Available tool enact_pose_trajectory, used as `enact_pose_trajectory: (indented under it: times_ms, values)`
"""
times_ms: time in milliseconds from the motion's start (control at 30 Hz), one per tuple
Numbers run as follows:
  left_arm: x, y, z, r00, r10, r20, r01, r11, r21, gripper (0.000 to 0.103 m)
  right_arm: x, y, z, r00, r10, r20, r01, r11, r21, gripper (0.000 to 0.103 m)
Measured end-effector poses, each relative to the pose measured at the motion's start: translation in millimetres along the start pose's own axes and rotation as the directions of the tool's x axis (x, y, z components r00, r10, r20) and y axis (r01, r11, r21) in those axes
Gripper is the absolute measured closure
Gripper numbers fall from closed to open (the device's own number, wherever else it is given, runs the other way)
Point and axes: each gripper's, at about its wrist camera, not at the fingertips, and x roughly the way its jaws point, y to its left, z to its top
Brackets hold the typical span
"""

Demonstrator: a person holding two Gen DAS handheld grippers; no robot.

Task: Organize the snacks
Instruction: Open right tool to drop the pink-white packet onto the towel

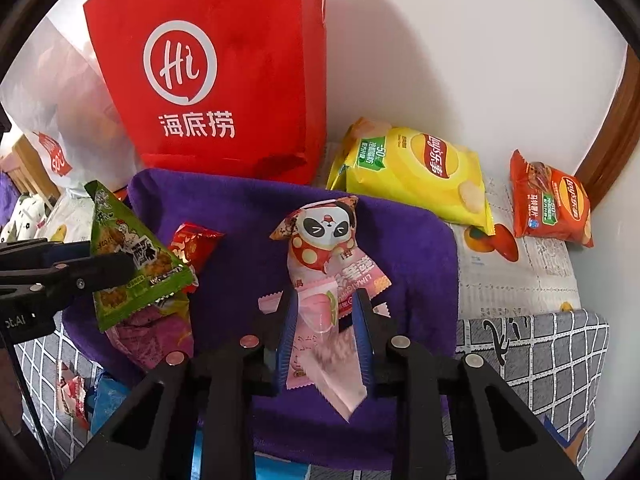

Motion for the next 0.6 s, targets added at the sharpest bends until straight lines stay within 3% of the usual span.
enact_pose_trajectory:
  times_ms: [233,600]
  values:
    - [0,1,0,1.000,-0.018,-0.004,0.018,1.000,0.004,0.069,-20,-7,4,0.998,0.019,0.062,-0.021,0.999,0.038,0.074]
    - [-5,-4,-1,0.999,-0.026,0.020,0.026,0.999,0.023,0.068,-38,-4,9,0.998,0.030,0.061,-0.031,0.999,0.024,0.047]
